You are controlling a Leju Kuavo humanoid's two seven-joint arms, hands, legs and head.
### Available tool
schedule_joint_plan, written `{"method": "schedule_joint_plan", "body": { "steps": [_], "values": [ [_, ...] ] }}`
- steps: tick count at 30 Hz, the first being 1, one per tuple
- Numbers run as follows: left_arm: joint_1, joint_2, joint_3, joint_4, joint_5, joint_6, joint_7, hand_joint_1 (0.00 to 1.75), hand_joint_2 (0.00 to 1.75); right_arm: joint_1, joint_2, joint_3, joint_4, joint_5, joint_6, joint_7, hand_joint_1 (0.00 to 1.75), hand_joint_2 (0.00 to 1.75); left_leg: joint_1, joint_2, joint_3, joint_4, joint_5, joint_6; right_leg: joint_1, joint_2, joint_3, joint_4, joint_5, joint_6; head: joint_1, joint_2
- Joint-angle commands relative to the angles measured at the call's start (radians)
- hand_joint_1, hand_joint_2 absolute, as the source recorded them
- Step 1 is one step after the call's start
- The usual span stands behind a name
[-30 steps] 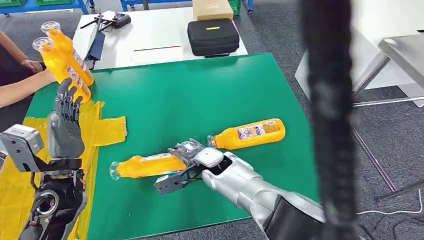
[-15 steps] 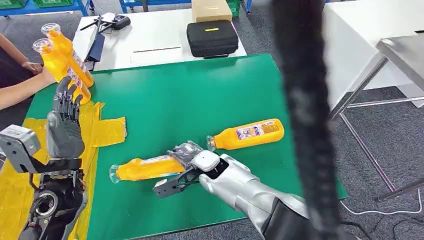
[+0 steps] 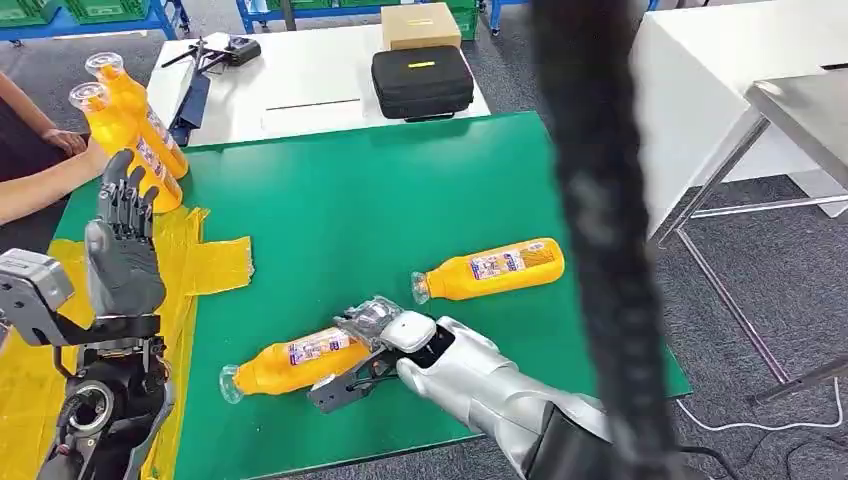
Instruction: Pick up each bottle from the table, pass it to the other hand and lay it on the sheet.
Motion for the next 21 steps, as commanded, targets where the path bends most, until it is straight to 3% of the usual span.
{"method": "schedule_joint_plan", "body": {
  "steps": [1, 8, 13, 16, 19, 20, 21],
  "values": [
    [-0.014, -0.020, 0.006, 0.016, 0.001, 0.002, 0.000, 0.00, 0.00, 0.070, -0.038, 0.054, 0.051, 0.001, 0.030, -0.004, 1.75, 1.75, 0.001, -0.006, -0.003, -0.001, 0.003, -0.003, 0.001, -0.008, -0.001, -0.003, 0.001, 0.001, 0.000, 0.000],
    [-0.022, -0.036, 0.008, 0.009, -0.002, 0.002, 0.000, 0.00, 0.00, 0.066, -0.059, 0.033, 0.021, -0.021, 0.024, -0.007, 1.75, 1.75, 0.001, -0.004, 0.000, -0.002, 0.001, -0.002, 0.001, -0.006, 0.002, -0.003, 0.001, -0.001, 0.000, 0.000],
    [-0.017, -0.024, 0.013, 0.014, -0.010, 0.001, 0.006, 0.00, 0.00, 0.079, -0.101, -0.065, -0.053, -0.099, -0.009, 0.024, 1.75, 1.75, 0.001, -0.005, -0.002, -0.001, 0.002, -0.002, 0.001, -0.007, 0.000, -0.002, 0.002, -0.001, 0.000, 0.000],
    [-0.006, -0.004, 0.036, 0.034, 0.103, -0.023, 0.083, 0.00, 0.00, 0.145, -0.184, -0.285, -0.261, -0.266, -0.070, 0.100, 1.75, 1.75, 0.001, -0.007, -0.005, -0.001, 0.003, -0.003, 0.001, -0.009, -0.002, -0.002, 0.002, -0.001, 0.000, 0.000],
    [0.009, -0.006, 0.099, 0.073, 0.163, -0.002, 0.101, 0.00, 0.00, 0.277, -0.310, -0.507, -0.651, -0.394, -0.128, 0.154, 1.75, 1.75, 0.000, -0.009, -0.004, -0.001, 0.003, -0.001, 0.000, -0.009, 0.001, -0.002, 0.001, -0.001, 0.000, 0.000],
    [0.017, -0.010, 0.126, 0.086, 0.159, 0.014, 0.092, 0.00, 1.75, 0.334, -0.349, -0.570, -0.789, -0.396, -0.135, 0.169, 1.75, 1.75, 0.001, -0.010, -0.005, -0.001, 0.003, -0.001, 0.001, -0.010, 0.000, -0.002, 0.001, 0.000, 0.000, 0.000],
    [0.025, -0.013, 0.150, 0.091, 0.149, 0.039, 0.087, 0.00, 1.75, 0.391, -0.356, -0.650, -0.900, -0.428, -0.176, 0.152, 1.75, 1.75, 0.000, -0.010, -0.005, -0.001, 0.003, 0.000, 0.000, -0.009, -0.001, -0.001, 0.001, -0.001, 0.000, 0.000]
  ]
}}
